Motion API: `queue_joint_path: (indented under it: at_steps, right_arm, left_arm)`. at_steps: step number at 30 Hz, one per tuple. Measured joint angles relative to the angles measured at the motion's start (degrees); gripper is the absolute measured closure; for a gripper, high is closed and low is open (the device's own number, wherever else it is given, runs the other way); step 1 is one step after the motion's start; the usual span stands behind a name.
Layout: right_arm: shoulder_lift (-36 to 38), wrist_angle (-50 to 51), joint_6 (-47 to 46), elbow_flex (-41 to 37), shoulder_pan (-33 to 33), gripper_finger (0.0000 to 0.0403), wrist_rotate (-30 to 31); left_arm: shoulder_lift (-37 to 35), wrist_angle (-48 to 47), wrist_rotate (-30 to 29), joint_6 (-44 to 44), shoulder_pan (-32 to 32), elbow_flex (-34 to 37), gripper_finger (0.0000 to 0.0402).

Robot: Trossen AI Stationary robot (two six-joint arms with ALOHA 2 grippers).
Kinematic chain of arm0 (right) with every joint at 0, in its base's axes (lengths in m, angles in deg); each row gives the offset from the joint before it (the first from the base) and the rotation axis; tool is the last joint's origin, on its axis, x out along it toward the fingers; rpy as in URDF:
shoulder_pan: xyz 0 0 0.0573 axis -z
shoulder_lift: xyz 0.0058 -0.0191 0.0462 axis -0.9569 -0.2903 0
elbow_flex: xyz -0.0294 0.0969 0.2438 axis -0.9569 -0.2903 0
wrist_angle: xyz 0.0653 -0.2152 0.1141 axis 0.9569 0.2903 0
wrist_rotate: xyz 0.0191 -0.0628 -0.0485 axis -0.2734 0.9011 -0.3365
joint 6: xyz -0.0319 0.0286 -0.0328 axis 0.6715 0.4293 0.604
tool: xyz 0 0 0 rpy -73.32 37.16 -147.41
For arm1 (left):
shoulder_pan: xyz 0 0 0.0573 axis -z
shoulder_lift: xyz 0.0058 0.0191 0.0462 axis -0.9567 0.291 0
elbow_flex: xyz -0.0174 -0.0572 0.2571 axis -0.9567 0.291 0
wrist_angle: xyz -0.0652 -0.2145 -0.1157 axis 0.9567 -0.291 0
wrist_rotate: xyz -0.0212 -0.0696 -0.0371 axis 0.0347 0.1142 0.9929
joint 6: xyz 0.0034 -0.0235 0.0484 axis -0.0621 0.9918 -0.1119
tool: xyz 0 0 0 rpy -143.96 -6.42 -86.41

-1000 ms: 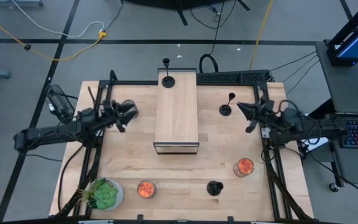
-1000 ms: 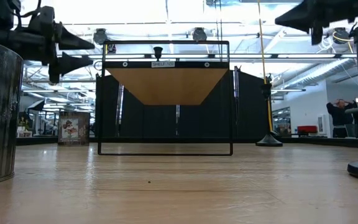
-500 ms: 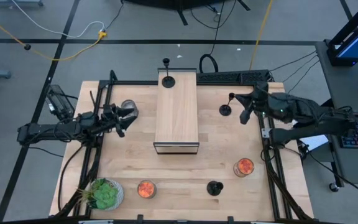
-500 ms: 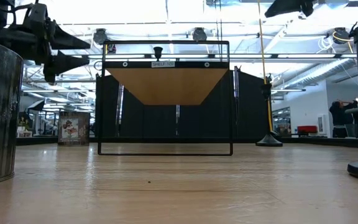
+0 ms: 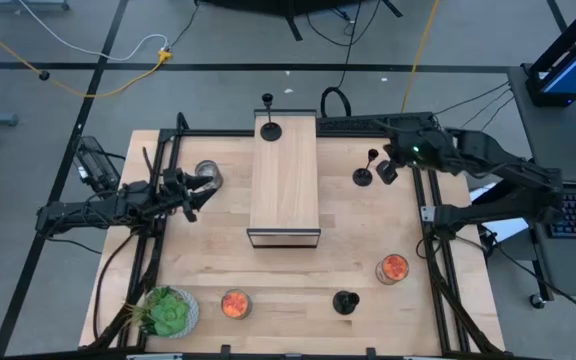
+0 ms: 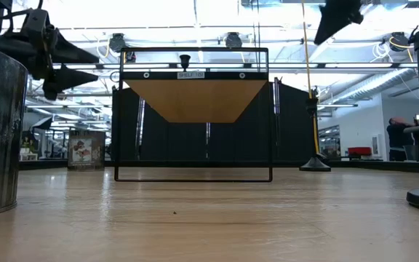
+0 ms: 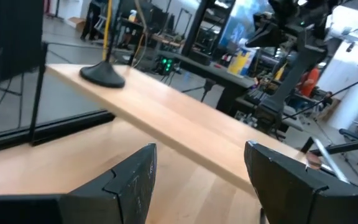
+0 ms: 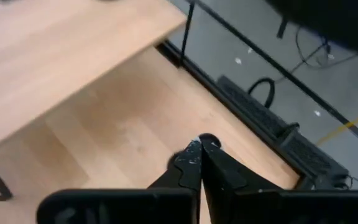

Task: Pick & Place candle stick holders
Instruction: Put the top black candle holder on the shelf

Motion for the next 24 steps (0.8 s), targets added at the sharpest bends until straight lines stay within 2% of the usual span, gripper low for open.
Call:
queue_joint_path:
  at_steps: [6, 11, 15, 24]
  right_arm:
    - [-3.08, 0.04, 1.30, 0.00, 6.60, 0.0364, -1.38]
    - [-5.28, 0.04, 1.39, 0.02, 11.98, 0.0329, -7.16]
    - [-7.31, 0.89, 2.92, 0.02, 15.15, 0.0301, -7.80]
    - [-11.43, 2.41, 2.62, 0.02, 23.39, 0.0255, -18.62]
  left_arm:
    - [0.00, -0.71, -3.00, -0.53, 2.05, 0.00, 0.0151]
    - [0.00, -2.38, -6.10, -0.51, 4.27, 0.00, 0.0151]
    - [0.00, -2.79, -8.45, -0.46, 5.72, 0.00, 0.0151]
    - [0.00, -4.29, -10.66, 0.66, 7.09, 0.00, 0.0151]
